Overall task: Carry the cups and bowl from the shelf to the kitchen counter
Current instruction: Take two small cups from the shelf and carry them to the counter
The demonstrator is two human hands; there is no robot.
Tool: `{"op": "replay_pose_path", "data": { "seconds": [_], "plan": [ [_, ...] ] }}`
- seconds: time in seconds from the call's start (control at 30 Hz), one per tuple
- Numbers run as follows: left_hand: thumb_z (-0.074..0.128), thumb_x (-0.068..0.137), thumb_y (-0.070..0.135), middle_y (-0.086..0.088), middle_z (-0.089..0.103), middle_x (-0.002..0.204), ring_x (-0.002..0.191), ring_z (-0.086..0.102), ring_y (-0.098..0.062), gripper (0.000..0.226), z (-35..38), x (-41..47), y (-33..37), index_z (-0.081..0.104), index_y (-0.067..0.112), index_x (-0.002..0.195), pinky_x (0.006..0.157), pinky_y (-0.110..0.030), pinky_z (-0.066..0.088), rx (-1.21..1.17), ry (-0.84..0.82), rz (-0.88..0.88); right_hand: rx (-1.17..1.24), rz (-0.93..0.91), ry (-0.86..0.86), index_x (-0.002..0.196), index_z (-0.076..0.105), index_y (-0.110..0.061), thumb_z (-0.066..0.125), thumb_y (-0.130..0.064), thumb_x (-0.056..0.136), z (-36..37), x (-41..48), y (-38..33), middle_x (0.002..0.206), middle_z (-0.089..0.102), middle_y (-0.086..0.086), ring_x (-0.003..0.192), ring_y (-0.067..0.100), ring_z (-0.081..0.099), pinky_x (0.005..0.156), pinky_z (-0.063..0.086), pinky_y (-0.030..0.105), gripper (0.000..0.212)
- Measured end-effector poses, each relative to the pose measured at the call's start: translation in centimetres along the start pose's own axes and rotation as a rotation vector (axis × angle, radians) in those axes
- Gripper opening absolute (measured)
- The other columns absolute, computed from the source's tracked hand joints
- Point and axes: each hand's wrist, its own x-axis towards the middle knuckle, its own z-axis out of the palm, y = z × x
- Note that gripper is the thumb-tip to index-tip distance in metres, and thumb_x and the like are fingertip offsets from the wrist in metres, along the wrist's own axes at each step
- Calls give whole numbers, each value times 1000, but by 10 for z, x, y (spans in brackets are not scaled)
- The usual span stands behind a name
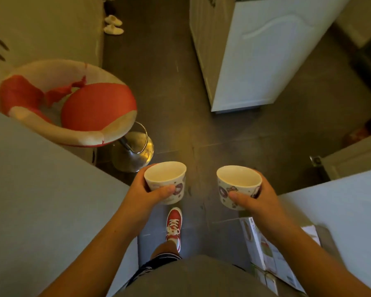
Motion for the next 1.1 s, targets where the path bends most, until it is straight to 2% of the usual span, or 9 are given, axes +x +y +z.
{"op": "replay_pose_path", "data": {
  "seconds": [0.27, 0.37, 0.47, 0.57, 0.63, 0.7, 0.83, 0.93, 1.1],
  "plan": [
    [81, 55, 40, 14, 63, 114, 104, 64, -11, 72, -8, 110, 40, 50, 39, 120, 66, -15, 57, 75, -179, -41, 1, 60, 215, 113, 45, -47, 73, -56, 50, -8, 55, -22, 112, 55, -22, 98, 6, 57, 54, 51, 9, 69],
    [81, 66, 30, 7, 59, 122, 110, 60, -17, 70, 16, 152, 58, 47, 36, 127, 74, -22, 58, 121, -249, -46, -23, 106, 325, 119, 40, -40, 73, -46, 58, -24, 64, -22, 113, 54, -16, 95, 5, 56, 65, 48, 13, 70],
    [82, 69, 23, 16, 64, 111, 100, 65, -7, 56, 58, 192, 74, 53, 37, 115, 68, -19, 57, 153, -346, -45, -22, 162, 460, 122, 36, -32, 75, -30, 72, -44, 70, -20, 128, 54, 3, 98, 14, 56, 84, 47, 27, 63],
    [82, 54, 34, 17, 66, 106, 94, 67, -3, 63, 112, 232, 93, 54, 36, 110, 65, -14, 55, 180, -454, -45, 23, 215, 573, 124, 37, -25, 78, -45, 65, -73, 81, -23, 134, 52, 10, 115, 29, 52, 97, 43, 42, 75],
    [81, 50, 37, 10, 63, 113, 100, 65, -12, 68, 154, 258, 105, 53, 34, 113, 66, -17, 56, 193, -508, -41, 31, 239, 614, 131, 41, -15, 78, -16, 75, -100, 94, -18, 138, 51, 17, 120, 35, 51, 104, 42, 50, 67],
    [82, 49, 40, 6, 62, 115, 101, 66, -13, 72, 194, 282, 118, 52, 34, 115, 67, -19, 56, 200, -550, -30, 28, 268, 635, 136, 41, -7, 73, -1, 78, -131, 108, -12, 136, 51, 19, 120, 37, 51, 104, 42, 53, 67],
    [81, 54, 43, 7, 61, 119, 103, 65, -15, 72, 262, 322, 141, 51, 36, 119, 69, -21, 58, 240, -586, -31, 91, 278, 643, 136, 40, -14, 75, -7, 78, -193, 148, -16, 126, 52, 6, 110, 24, 52, 93, 48, 41, 68],
    [81, 59, 40, 7, 61, 120, 106, 63, -17, 70, 292, 346, 157, 50, 38, 122, 71, -22, 58, 266, -584, -39, 160, 220, 608, 125, 39, -32, 78, -14, 75, -235, 183, -29, 113, 53, -12, 103, 14, 53, 71, 50, 19, 67],
    [80, 54, 44, 10, 60, 116, 102, 63, -14, 71, 318, 390, 179, 49, 38, 118, 63, -13, 55, 304, -533, -39, 227, 133, 569, 118, 45, -41, 78, -44, 47, -297, 252, -67, 115, 54, -15, 105, 10, 55, 77, 52, 26, 78]
  ]
}}
